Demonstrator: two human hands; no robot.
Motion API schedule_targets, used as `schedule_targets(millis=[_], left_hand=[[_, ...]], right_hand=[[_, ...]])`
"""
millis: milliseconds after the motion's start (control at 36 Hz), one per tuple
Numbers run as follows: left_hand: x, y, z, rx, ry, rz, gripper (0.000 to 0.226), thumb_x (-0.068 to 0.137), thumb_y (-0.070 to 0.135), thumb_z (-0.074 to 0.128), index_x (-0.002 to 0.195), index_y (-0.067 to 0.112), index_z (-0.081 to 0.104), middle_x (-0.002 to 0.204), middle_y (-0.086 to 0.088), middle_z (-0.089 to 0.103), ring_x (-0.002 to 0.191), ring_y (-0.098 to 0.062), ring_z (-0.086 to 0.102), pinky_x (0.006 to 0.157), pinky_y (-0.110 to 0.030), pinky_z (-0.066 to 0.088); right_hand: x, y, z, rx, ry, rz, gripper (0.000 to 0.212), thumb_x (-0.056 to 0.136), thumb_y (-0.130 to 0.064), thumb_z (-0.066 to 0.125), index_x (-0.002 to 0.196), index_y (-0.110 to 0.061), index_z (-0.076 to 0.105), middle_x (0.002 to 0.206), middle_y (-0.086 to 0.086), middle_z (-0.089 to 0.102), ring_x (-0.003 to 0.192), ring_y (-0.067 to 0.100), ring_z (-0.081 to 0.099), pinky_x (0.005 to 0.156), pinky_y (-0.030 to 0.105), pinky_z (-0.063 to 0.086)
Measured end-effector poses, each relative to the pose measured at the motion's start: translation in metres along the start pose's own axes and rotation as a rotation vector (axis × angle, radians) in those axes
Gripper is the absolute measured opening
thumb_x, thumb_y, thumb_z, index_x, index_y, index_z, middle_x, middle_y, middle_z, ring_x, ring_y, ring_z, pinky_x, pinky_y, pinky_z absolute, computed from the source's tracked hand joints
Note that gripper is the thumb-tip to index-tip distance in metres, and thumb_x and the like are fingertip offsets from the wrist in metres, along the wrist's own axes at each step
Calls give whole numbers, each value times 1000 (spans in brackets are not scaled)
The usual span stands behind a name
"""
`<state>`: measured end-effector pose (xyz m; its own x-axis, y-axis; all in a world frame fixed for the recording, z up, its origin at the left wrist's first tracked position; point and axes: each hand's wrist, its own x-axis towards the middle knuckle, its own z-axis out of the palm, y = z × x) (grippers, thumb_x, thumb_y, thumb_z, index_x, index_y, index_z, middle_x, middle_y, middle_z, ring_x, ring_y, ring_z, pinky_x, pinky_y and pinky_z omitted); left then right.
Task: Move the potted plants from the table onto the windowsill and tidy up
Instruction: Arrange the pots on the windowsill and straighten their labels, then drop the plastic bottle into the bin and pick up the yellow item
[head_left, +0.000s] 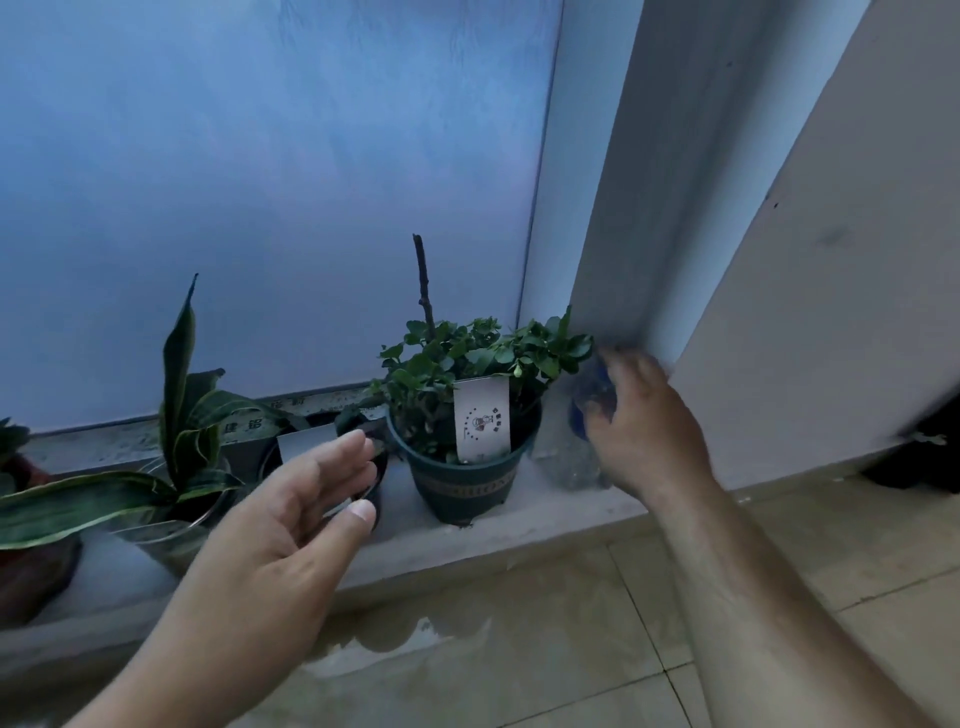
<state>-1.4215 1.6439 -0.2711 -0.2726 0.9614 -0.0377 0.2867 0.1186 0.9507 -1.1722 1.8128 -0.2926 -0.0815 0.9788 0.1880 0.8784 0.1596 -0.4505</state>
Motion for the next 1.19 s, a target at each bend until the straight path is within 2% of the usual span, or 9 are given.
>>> schedule_targets(millis=[83,222,444,556,694,889,972,1083,1194], left_hand=[[-5,-6,-9,-9,34,-15,47,91,4,62,128,33,60,120,25,69,114,4,64,92,-6,47],[-6,-8,-22,-9,83,-29,44,94,8,62,131,32,60,119,24,70,112,6,64,98,-23,47],[1,-8,-51,-59,183,-6,41,96,11,60,133,29,58,123,19,67,109,9,63,84,-3,49],[-3,-5,-64,-112,253,-2,38,96,10,60,130,26,60,121,15,69,107,6,66,97,-25,52],[-31,-7,-110,-64,360,-36,39,95,13,61,131,28,60,121,16,68,109,4,65,99,-26,52],[-106,-10,-215,-14,761,-64,36,95,15,62,129,28,61,122,14,67,111,-1,65,92,-26,56],[-150,-7,-253,4,949,-69,36,89,19,64,124,26,64,118,10,71,109,-3,67,99,-37,54],[-199,-10,-282,-21,1124,-78,30,91,16,63,118,30,64,114,10,72,106,-3,69,97,-35,55],[-231,-27,-309,-74,1221,-119,30,92,11,62,118,26,65,111,8,73,105,-8,70,89,-36,59]], right_hand=[[-3,-1,0,-29,5,34,41,95,-28,53,135,-22,51,135,6,50,116,32,56,88,43,51],[-11,-11,-17,-89,-87,37,29,89,-29,62,117,-19,61,117,3,52,98,27,56,83,38,49],[-39,-66,-67,35,10,-164,19,79,-29,74,97,-29,70,96,-9,62,87,15,56,74,29,39],[-59,-104,-61,111,-77,-266,17,76,-34,74,93,-33,70,92,-17,64,83,3,60,68,18,41],[-77,-172,-28,200,-293,-403,20,72,-41,74,91,-35,70,87,-18,67,79,1,61,65,22,46],[-119,-292,32,384,-562,-689,18,72,-38,78,88,-35,70,81,-11,68,64,8,65,64,37,56],[-148,-339,47,437,-613,-831,19,73,-39,76,90,-34,71,81,-14,63,70,6,61,67,34,52],[-187,-387,61,513,-635,-952,20,76,-35,77,96,-33,72,89,-16,63,79,2,61,66,10,43],[-226,-428,74,571,-679,-1035,22,79,-37,74,99,-29,73,91,-11,62,80,7,59,70,21,48]])
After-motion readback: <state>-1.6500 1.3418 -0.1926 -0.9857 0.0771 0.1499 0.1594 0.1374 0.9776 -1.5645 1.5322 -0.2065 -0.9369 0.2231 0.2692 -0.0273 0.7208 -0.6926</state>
